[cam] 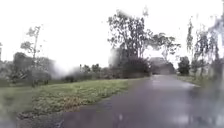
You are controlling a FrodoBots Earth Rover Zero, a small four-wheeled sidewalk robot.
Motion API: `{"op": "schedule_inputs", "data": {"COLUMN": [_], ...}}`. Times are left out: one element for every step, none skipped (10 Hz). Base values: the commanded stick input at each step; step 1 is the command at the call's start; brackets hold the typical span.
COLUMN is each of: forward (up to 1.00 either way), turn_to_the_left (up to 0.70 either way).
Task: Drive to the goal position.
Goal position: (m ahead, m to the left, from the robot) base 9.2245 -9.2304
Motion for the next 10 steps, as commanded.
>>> {"op": "schedule_inputs", "data": {"forward": [0.85,0.85,0.85,0.85,0.85,0.85,0.85,0.85,0.85,0.85], "turn_to_the_left": [0.00,0.00,-0.01,-0.03,-0.34,-0.34,-0.34,-0.34,-0.34,-0.34]}}
